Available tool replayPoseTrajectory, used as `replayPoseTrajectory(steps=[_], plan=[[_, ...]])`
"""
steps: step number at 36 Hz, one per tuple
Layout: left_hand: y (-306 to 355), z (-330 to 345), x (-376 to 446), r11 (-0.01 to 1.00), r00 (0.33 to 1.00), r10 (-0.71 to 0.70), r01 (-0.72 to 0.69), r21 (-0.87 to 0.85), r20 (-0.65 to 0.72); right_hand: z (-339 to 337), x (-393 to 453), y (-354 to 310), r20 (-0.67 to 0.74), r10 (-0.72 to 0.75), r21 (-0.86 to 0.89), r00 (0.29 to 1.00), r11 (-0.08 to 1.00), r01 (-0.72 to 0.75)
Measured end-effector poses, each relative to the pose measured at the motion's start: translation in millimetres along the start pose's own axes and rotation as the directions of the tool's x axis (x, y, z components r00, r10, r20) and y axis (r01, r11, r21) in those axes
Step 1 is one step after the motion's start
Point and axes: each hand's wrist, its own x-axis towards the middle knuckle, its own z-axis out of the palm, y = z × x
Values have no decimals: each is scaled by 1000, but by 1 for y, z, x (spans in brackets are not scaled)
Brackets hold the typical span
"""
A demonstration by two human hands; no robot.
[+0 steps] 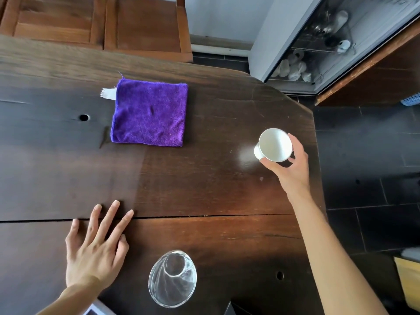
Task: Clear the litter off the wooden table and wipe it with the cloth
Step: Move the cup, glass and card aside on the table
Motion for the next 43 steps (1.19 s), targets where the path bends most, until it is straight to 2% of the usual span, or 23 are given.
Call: replayPoseTrajectory(steps=[12, 17, 27, 32, 37, 43], plan=[[1, -2, 0, 1000, 999, 17, -17, -4, -34, -16, 22, -2, 66, -6, 40, 998, 999, 4], [0, -2, -1, 1000, 999, 24, -24, -1, -42, -16, 22, -6, 70, -3, 1, 998, 1000, 3], [0, 1, -1, 999, 998, 32, -32, -7, -55, -25, -14, -16, 18, 5, -61, 1000, 998, -4], [-1, 1, -2, 1000, 999, 24, -24, -2, -45, -26, -46, -19, -3, 10, -34, 1000, 999, -11], [-2, 1, -3, 1000, 1000, 24, -24, 6, -18, -25, -95, -27, 67, 9, 1, 998, 1000, -9], [-3, 2, -4, 999, 999, 32, -32, -2, -11, -16, -154, -30, 273, -30, -54, 961, 997, 47]])
